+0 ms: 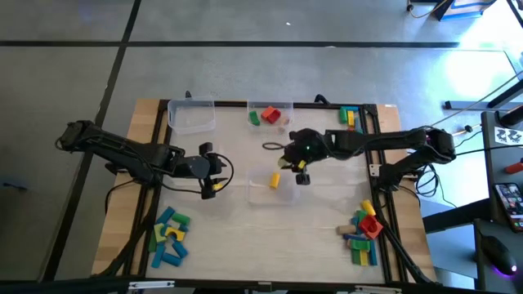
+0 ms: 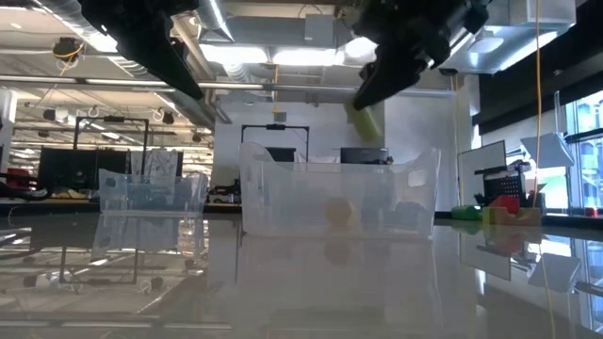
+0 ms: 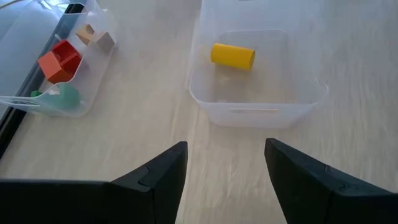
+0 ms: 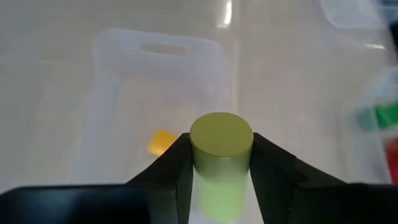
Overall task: Sort blocks by size
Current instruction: Put the light green cylindrical block into the bottom transparent bin
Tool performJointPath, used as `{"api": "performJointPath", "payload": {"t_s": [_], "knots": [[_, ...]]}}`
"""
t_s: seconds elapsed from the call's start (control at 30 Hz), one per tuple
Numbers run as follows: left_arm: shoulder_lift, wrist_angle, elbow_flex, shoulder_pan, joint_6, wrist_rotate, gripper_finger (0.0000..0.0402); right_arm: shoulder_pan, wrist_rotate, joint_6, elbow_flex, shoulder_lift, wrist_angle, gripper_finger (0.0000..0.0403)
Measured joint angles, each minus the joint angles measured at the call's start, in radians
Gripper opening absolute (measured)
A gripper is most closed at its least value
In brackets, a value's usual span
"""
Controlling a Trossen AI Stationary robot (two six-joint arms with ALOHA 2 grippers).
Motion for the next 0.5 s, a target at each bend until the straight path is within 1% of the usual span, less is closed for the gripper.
{"api": "performJointPath", "payload": {"t_s": [0.17,0.27,0.5], "knots": [[0.0,0.002,0.0,0.0,-0.004,0.0,0.021,0.057,0.0,0.023,0.001,0.031,0.027,0.0128],[0.0,0.01,0.0,0.0,-0.02,0.0,0.021,0.081,0.002,0.023,0.001,0.071,0.025,0.0126],[0.0,0.007,0.0,-0.002,-0.049,0.0,0.021,0.107,0.045,0.028,0.0,0.166,0.022,0.0131]]}}
